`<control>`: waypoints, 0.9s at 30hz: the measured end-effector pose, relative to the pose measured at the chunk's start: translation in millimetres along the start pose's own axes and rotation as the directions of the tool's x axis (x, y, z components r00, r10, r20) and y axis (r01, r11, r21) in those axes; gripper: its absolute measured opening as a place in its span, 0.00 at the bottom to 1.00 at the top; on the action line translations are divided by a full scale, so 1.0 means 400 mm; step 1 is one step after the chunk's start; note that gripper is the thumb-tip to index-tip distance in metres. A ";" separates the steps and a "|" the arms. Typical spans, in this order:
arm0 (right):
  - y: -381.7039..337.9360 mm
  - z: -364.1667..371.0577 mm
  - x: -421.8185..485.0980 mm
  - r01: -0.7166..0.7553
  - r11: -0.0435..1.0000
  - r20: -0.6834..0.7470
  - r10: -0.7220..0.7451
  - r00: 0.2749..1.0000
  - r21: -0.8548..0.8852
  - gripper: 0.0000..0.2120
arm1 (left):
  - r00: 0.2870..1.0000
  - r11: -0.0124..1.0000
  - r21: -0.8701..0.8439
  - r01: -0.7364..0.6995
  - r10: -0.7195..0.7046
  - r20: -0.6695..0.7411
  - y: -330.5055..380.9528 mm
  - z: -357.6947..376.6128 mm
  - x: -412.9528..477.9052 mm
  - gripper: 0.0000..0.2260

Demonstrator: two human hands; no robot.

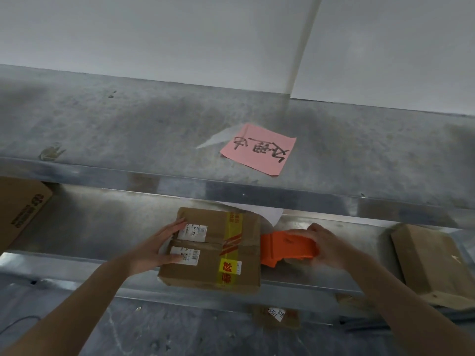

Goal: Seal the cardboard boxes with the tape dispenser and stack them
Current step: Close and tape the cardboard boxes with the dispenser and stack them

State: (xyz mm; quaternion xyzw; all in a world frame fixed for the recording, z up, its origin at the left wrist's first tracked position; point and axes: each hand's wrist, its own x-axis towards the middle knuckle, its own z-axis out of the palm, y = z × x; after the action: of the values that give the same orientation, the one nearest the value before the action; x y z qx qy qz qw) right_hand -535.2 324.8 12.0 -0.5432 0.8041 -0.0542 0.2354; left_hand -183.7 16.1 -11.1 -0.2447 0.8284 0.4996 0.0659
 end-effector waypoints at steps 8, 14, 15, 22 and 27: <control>0.007 0.032 0.025 -0.053 0.998 -0.022 0.052 0.998 -0.027 0.30 | 1.000 1.000 0.024 -0.010 0.010 -0.005 -0.012 0.002 0.001 0.39; 0.011 0.049 -0.007 -0.099 0.994 0.021 0.100 0.995 -0.053 0.36 | 0.998 0.981 0.194 -0.011 0.023 -0.062 0.008 0.007 -0.011 0.37; 0.005 0.046 -0.010 -0.118 0.990 0.046 0.122 0.992 -0.073 0.36 | 0.993 0.965 0.261 -0.031 0.060 -0.103 0.008 0.011 -0.017 0.37; -0.180 0.043 -0.023 -0.076 0.997 -0.310 0.075 0.948 0.009 0.34 | 0.962 0.822 0.523 -0.225 0.273 -0.016 -0.009 0.076 -0.047 0.28; -0.377 0.129 0.008 -0.063 0.944 -0.245 0.148 0.958 0.323 0.23 | 0.968 0.835 0.504 -0.220 0.249 0.009 -0.003 0.061 -0.041 0.26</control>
State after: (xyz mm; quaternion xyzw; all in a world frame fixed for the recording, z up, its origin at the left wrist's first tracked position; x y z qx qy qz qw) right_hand -385.6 269.7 17.1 -0.4427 0.8378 -0.2402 0.2109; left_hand -172.0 42.2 -18.2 -0.1301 0.9547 0.2644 0.0417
